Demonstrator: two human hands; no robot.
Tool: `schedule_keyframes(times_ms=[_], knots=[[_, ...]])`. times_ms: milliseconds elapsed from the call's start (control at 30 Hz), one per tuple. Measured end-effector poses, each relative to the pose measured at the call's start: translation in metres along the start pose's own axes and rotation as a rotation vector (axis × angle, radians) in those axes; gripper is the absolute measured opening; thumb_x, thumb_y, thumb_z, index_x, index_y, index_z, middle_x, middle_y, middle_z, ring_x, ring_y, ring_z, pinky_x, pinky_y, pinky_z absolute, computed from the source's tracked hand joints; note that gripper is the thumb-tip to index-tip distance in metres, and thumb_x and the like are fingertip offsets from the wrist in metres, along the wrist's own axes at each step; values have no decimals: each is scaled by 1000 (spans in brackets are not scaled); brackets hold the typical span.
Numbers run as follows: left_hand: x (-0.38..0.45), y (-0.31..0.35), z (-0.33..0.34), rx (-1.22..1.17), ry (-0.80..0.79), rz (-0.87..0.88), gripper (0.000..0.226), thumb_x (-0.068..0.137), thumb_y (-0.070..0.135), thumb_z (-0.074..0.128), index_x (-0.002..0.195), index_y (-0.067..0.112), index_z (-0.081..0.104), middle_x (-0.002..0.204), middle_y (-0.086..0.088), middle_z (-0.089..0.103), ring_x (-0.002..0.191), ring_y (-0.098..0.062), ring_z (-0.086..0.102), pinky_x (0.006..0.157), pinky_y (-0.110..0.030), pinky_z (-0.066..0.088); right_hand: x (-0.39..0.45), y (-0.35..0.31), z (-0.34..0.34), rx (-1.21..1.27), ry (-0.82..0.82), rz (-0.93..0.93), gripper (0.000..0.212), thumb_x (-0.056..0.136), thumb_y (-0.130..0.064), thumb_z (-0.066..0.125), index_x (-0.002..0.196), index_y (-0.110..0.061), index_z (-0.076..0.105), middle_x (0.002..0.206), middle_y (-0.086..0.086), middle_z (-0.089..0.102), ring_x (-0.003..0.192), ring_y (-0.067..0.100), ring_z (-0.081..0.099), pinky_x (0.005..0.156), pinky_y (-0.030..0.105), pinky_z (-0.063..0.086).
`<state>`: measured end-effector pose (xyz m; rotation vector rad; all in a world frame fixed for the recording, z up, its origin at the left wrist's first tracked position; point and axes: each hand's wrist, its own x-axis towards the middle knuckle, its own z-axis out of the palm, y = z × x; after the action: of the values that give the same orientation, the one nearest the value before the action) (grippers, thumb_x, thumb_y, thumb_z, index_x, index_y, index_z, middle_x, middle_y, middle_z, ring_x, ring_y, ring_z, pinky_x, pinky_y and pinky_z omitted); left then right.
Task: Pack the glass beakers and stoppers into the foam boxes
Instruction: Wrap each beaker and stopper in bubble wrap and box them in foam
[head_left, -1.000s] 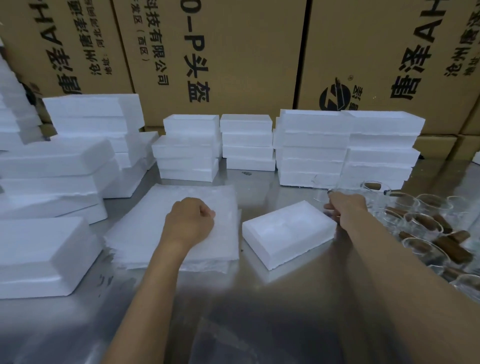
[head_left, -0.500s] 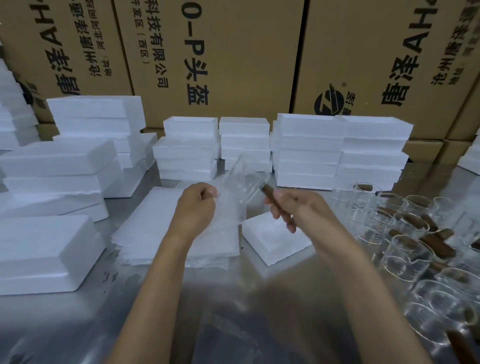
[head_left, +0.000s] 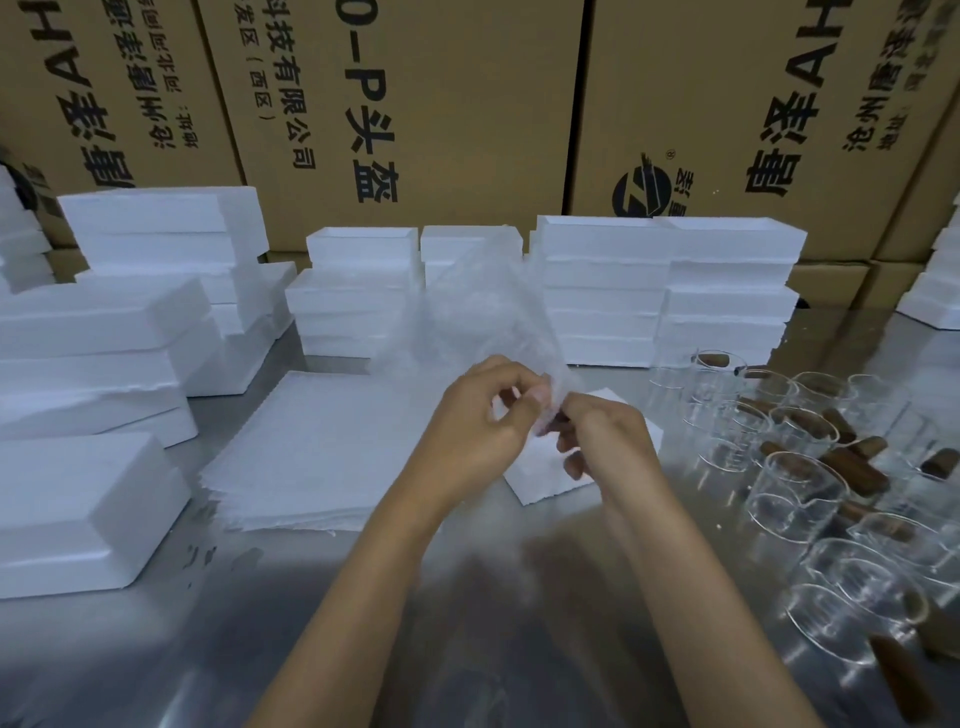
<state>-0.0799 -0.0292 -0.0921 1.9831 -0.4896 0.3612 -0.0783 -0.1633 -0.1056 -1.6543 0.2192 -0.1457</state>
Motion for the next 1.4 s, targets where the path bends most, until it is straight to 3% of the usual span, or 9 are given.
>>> schedule_keyframes(times_ms=[200,333,433,600,733,900,1067,1233,1400], knots=[[-1,2,-3,-282,-36,-127,17,99,13,54,92,12,69,84,0,74,76,-15,68,67,-27,54,2,1,-19,289,-97,64,21,97,-18,53,83,-13,67,69,-3,67,65,12,53,62,24,38],[0,-3,-4,-136,431,-55,9,95,18,57,93,25,61,78,10,66,69,-8,61,60,-22,47,4,2,-27,311,-177,28,24,100,-17,50,80,-13,64,68,0,62,65,14,48,61,23,37],[2,-12,-18,146,729,67,32,91,34,66,119,28,52,110,17,51,106,-10,51,92,-29,47,2,2,-31,341,-278,7,26,101,-16,48,80,-11,64,71,2,62,65,15,48,60,24,39],[6,-23,-49,-145,345,-166,83,68,73,72,140,44,41,126,38,50,120,15,47,99,-19,39,3,3,-35,409,-418,20,24,96,-9,48,93,-9,72,98,16,59,60,9,53,61,24,39],[4,-28,-47,-517,-4,-212,69,73,60,77,135,38,55,132,15,63,122,-6,59,109,-37,39,3,2,-31,517,-494,64,23,89,-2,49,98,-4,70,93,11,66,70,13,53,58,18,44],[4,-20,-27,-703,-126,-249,68,81,48,77,140,26,53,135,2,63,125,-19,60,111,-44,41,-4,1,-24,580,-652,-10,32,97,-15,50,90,-17,81,87,-1,73,72,10,68,62,23,54],[4,-14,-15,-790,-91,-270,58,84,28,77,137,25,52,128,-4,67,116,-24,66,85,-35,58,-7,3,-14,327,-600,-54,23,89,-20,56,102,-11,72,86,11,65,63,24,56,54,27,47],[3,-13,-20,-920,14,-357,65,80,18,79,139,12,52,125,-10,68,114,-27,66,86,-37,57,-6,4,-18,61,-429,-55,31,101,-21,49,111,4,64,65,13,58,37,12,34,39,20,31],[5,-15,-27,-1039,235,-396,63,88,13,69,146,8,43,134,-14,62,121,-31,61,102,-45,50,-6,-11,-47,19,-355,-94,81,79,-88,41,94,-19,80,39,0,25,38,15,21,41,20,28]])
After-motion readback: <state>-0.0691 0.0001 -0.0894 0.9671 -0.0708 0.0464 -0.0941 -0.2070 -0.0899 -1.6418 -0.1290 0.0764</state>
